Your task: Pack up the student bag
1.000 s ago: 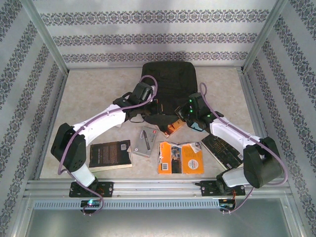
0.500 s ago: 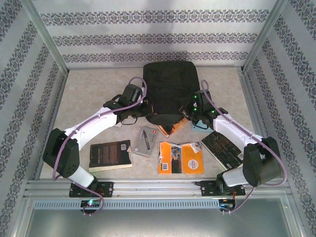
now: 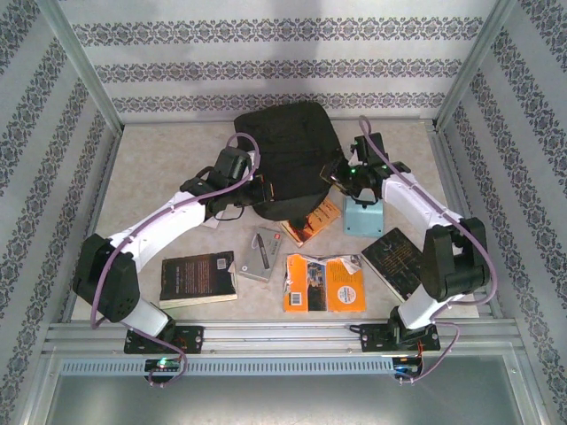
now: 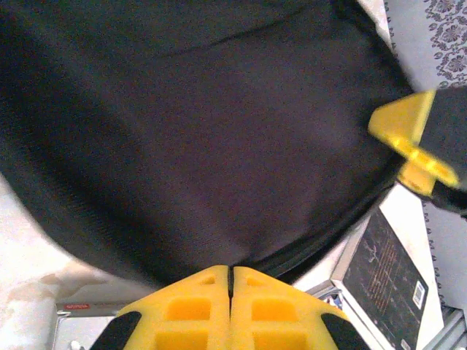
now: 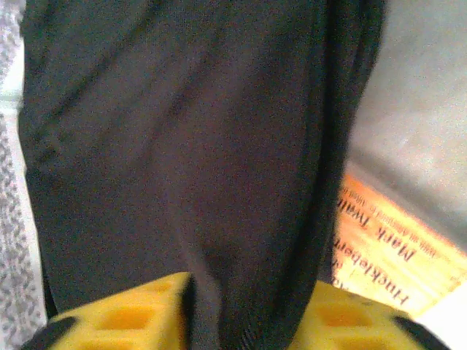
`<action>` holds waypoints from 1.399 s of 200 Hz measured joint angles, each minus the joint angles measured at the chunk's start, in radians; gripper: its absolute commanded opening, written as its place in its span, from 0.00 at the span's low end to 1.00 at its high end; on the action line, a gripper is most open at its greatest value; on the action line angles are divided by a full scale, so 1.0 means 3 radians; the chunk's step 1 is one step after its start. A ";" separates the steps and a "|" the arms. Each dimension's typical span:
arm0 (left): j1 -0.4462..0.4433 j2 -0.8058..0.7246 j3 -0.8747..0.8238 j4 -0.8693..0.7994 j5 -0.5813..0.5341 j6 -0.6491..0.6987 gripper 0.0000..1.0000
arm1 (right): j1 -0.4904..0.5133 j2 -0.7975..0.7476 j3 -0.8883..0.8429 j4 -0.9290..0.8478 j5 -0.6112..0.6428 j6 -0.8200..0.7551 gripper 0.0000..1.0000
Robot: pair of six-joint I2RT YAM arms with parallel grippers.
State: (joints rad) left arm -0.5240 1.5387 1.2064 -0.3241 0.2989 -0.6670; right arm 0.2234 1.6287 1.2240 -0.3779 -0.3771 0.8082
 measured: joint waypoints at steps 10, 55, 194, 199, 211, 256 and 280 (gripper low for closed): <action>-0.0019 0.0056 0.0042 -0.0004 0.0015 -0.0027 0.00 | -0.0022 0.0003 0.0061 -0.0056 0.0100 -0.0001 0.59; -0.0206 0.0455 0.0427 0.0003 0.0085 -0.0120 0.00 | 0.0084 -0.0443 0.0022 -0.0347 0.0561 0.0263 0.54; -0.0650 0.0566 0.0741 0.0089 0.0108 -0.0262 0.00 | 0.0512 -0.1047 -0.0993 0.0066 0.0502 0.2026 0.62; -0.0650 0.0566 0.0730 0.0095 0.0108 -0.0263 0.00 | 0.0515 -0.1011 -0.0992 0.0113 0.0491 0.2035 0.62; -0.0650 0.0566 0.0683 0.0117 0.0102 -0.0266 0.00 | 0.0515 -0.0940 -0.0992 0.0183 0.0476 0.2060 0.61; -0.0650 0.0566 0.0575 0.0181 0.0100 -0.0278 0.00 | 0.0558 -0.0862 -0.0992 0.0294 0.0469 0.2148 0.36; -0.0650 0.0566 0.0551 0.0211 0.0080 -0.0273 0.00 | 0.0580 -0.0862 -0.0992 0.0322 0.0504 0.2185 0.12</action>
State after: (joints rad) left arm -0.7189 1.7084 1.3716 -0.2607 0.3229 -0.7490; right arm 0.3973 1.3701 0.9264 -0.2813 -0.2260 1.4635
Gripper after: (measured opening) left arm 0.060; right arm 0.221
